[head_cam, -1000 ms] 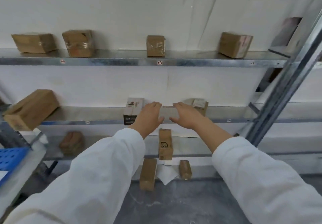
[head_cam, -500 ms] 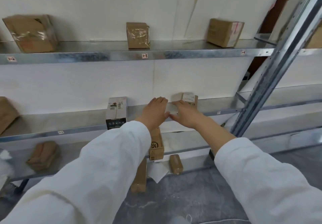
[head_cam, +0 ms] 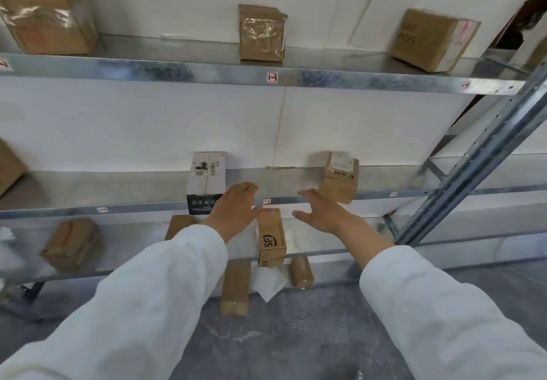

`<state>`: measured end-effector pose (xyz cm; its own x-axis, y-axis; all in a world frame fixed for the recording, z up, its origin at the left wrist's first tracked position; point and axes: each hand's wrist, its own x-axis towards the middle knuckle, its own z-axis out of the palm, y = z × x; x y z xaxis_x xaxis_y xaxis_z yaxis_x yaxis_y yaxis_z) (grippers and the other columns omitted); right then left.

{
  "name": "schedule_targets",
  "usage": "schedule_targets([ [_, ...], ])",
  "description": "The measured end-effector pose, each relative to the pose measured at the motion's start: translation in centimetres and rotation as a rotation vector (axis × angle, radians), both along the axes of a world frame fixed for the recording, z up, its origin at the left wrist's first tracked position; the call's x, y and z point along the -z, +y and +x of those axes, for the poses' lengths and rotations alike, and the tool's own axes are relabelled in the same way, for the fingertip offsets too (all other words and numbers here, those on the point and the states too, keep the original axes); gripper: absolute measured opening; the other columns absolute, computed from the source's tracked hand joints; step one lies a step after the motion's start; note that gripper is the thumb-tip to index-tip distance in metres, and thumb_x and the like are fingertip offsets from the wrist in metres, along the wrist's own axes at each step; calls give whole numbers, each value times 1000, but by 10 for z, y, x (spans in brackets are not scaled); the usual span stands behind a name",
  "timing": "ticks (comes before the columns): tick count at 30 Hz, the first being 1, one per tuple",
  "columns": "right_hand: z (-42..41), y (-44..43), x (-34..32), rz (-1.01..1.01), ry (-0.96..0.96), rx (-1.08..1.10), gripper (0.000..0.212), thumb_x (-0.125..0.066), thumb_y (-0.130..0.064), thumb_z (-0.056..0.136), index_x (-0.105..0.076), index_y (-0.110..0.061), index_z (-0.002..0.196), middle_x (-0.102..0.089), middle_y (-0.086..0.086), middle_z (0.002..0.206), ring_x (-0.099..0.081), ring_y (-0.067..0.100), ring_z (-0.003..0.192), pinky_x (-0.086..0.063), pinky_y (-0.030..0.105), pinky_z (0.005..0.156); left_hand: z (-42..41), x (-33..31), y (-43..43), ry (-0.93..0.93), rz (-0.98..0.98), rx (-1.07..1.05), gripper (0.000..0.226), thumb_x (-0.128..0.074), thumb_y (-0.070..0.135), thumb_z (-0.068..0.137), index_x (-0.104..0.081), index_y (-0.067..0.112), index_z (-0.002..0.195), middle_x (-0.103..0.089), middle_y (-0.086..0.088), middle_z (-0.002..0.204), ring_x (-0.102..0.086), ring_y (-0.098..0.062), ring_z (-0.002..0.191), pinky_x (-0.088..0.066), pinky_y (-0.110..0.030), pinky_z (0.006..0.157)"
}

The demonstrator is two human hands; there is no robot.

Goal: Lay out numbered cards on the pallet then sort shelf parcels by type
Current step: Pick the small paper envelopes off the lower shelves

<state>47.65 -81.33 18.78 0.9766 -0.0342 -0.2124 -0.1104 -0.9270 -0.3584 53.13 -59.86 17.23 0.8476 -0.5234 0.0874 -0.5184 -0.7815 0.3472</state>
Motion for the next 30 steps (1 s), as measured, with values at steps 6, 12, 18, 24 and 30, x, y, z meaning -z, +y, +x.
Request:
schedule_targets([
  [6, 16, -25, 21, 85, 15, -18, 62, -54, -45, 93, -32, -23, 147, -34, -3, 152, -37, 20, 137, -35, 39, 111, 5, 18, -26, 50, -12, 7, 46, -53, 28, 96, -42, 15, 139, -48, -1, 141, -43, -20, 131, -39, -34, 108],
  [12, 13, -85, 95, 87, 119, -74, 61, -54, -45, 93, -32, -23, 146, -34, -5, 153, -37, 16, 137, -32, 35, 113, -10, 76, -95, 328, 99, 106, 35, -50, 31, 98, -55, 15, 128, -60, -2, 125, -59, -22, 113, -47, -28, 95],
  [18, 10, -161, 211, 146, 197, -68, 54, -61, -44, 89, -42, -27, 137, -45, -7, 143, -49, 16, 126, -42, 33, 106, -41, 199, -166, 473, 218, 172, 40, -47, 43, 97, -56, 21, 129, -57, 3, 132, -54, -18, 119, -40, -29, 96],
  [24, 36, -207, 382, 171, 256, -147, 48, -66, -24, 86, -52, -10, 130, -56, 9, 129, -55, 23, 117, -43, 31, 98, -15, 388, -190, 392, 396, 50, 38, -48, 36, 97, -55, 15, 128, -56, -4, 134, -56, -23, 117, -41, -32, 99],
  [30, 79, -212, 584, 248, 171, -166, 70, -64, -31, 88, -29, -8, 144, -35, 12, 146, -40, 28, 132, -40, 35, 104, 40, 590, -183, 181, 623, 98, 40, -49, 35, 94, -54, 11, 125, -55, -9, 129, -52, -28, 121, -42, -38, 102],
])
